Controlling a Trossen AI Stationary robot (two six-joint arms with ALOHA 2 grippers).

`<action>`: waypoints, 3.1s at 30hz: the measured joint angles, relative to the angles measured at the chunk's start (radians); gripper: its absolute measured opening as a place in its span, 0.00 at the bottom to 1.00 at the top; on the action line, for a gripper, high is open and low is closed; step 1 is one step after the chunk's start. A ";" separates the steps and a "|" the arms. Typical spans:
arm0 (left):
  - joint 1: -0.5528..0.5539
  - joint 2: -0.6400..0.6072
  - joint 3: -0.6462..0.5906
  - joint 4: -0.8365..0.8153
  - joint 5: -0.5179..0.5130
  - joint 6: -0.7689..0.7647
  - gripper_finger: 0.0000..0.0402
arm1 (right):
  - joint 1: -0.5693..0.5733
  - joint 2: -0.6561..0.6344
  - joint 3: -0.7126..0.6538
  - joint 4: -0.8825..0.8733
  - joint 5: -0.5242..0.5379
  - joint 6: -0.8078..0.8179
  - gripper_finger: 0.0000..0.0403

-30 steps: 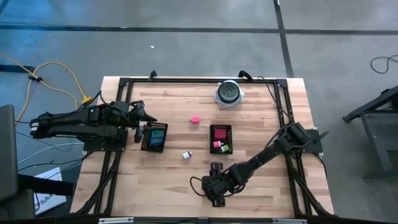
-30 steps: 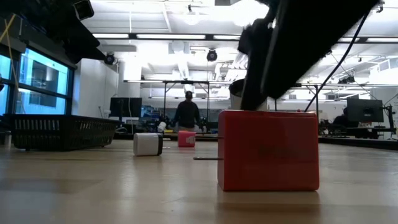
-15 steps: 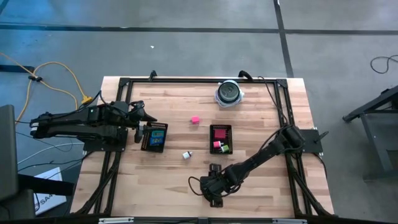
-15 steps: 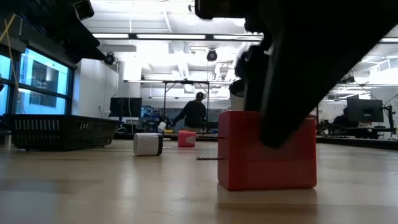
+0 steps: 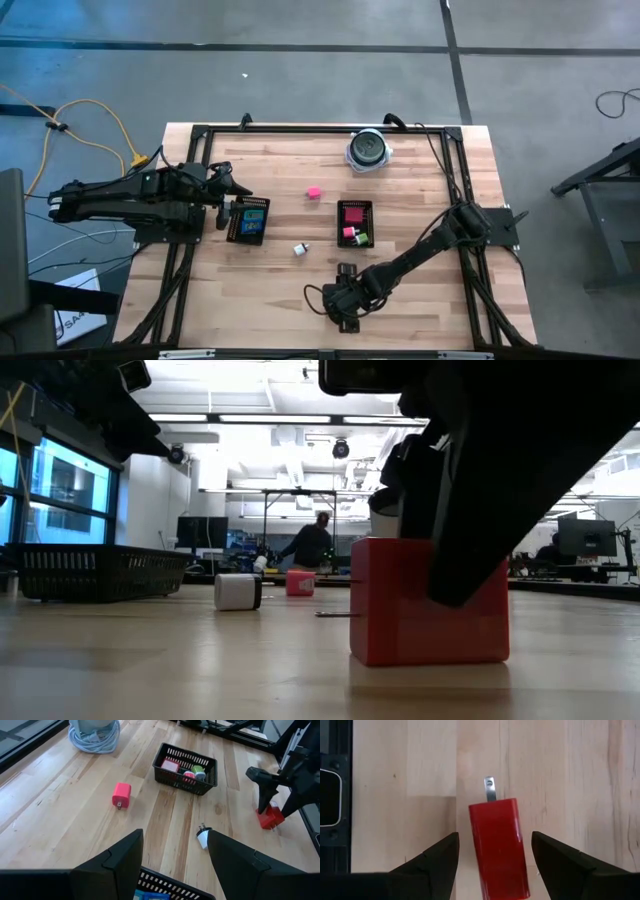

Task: Pick & Place Office items
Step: Put the red charger adapter into the right black bin

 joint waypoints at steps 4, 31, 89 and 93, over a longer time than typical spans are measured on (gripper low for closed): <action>0.000 0.000 0.000 0.000 0.000 0.000 0.54 | 0.000 0.000 0.000 -0.001 0.000 0.000 0.59; 0.000 0.000 0.000 0.000 0.000 0.000 0.54 | 0.000 0.000 0.000 -0.001 0.002 -0.001 0.41; 0.000 0.000 0.000 0.000 0.000 0.000 0.54 | -0.027 -0.008 0.150 -0.210 0.030 -0.136 0.28; 0.000 0.000 0.000 0.000 0.000 0.000 0.54 | -0.039 -0.008 0.211 -0.314 0.052 -0.140 0.28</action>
